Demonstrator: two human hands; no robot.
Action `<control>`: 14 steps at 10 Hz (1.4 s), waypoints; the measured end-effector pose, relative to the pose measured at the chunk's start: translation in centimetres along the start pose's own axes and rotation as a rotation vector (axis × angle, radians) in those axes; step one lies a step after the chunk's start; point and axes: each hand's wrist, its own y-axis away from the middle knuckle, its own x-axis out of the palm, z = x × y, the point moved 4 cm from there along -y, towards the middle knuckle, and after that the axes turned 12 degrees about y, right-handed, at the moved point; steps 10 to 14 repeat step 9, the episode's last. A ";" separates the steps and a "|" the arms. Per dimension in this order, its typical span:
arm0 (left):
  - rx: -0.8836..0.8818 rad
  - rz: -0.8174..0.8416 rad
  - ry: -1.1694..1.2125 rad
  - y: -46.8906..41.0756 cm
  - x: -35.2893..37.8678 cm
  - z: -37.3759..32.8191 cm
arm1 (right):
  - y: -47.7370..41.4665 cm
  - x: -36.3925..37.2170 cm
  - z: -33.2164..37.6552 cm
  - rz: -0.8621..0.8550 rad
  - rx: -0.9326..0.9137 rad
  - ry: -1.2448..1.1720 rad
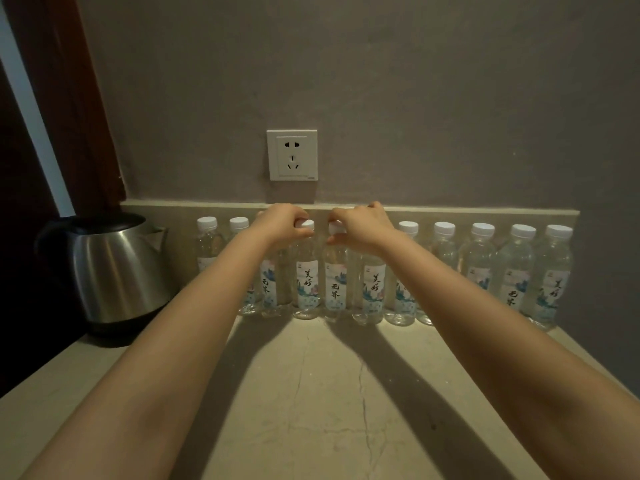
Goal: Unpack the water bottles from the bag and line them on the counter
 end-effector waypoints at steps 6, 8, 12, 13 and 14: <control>-0.060 -0.238 0.220 3.0 -2.0 0.2 | 0.7 -0.8 0.7 -0.174 0.058 -0.019; -0.196 -0.286 0.238 4.8 -5.1 4.2 | -0.8 -2.3 3.9 -0.132 -0.011 -0.196; -0.263 -0.269 0.255 5.1 -5.4 6.9 | -1.9 -2.2 6.0 -0.107 -0.035 -0.122; -0.263 -0.269 0.255 5.1 -5.4 6.9 | -1.9 -2.2 6.0 -0.107 -0.035 -0.122; -0.263 -0.269 0.255 5.1 -5.4 6.9 | -1.9 -2.2 6.0 -0.107 -0.035 -0.122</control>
